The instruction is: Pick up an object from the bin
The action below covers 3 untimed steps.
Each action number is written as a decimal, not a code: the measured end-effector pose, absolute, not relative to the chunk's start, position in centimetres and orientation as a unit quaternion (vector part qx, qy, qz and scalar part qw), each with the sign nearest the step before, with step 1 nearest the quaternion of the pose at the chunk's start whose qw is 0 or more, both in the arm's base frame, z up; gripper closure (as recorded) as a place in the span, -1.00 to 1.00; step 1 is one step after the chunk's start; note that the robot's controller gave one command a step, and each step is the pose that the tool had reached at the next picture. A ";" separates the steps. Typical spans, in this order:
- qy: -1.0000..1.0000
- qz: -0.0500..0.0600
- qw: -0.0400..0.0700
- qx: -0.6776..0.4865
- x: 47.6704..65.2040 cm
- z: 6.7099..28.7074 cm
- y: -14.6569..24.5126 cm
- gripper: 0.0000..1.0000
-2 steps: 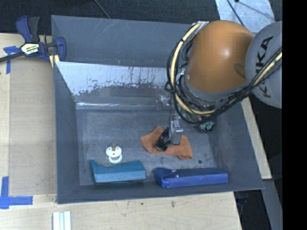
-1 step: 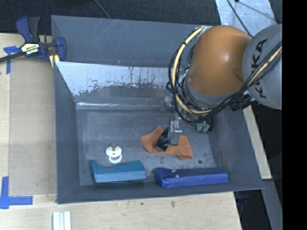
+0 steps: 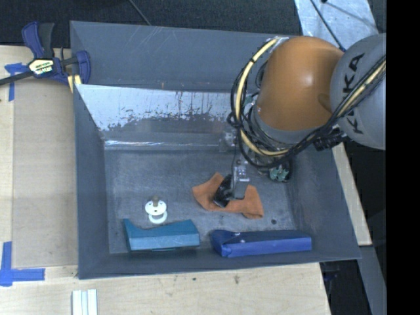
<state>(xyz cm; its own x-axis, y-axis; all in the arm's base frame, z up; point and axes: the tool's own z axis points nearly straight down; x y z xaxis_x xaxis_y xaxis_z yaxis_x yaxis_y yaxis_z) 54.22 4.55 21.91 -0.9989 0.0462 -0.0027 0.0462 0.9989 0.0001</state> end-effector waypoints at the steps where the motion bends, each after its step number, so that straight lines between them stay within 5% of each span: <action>1: 0.995 0.000 0.005 -0.099 56.2 16.7 3.3 -1.00; 2: 0.998 0.000 0.002 -0.062 56.4 10.9 2.1 -1.00; 3: 0.998 0.000 0.001 -0.061 54.2 7.3 1.8 1.00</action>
Offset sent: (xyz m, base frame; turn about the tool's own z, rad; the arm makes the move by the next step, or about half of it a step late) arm 0.0206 -0.0281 -0.1278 -0.1464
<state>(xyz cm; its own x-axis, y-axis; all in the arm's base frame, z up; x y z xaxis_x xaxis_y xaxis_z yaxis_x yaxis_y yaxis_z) 54.17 1.77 7.27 -0.9924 -0.1227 -0.0027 -0.1227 0.9924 0.0002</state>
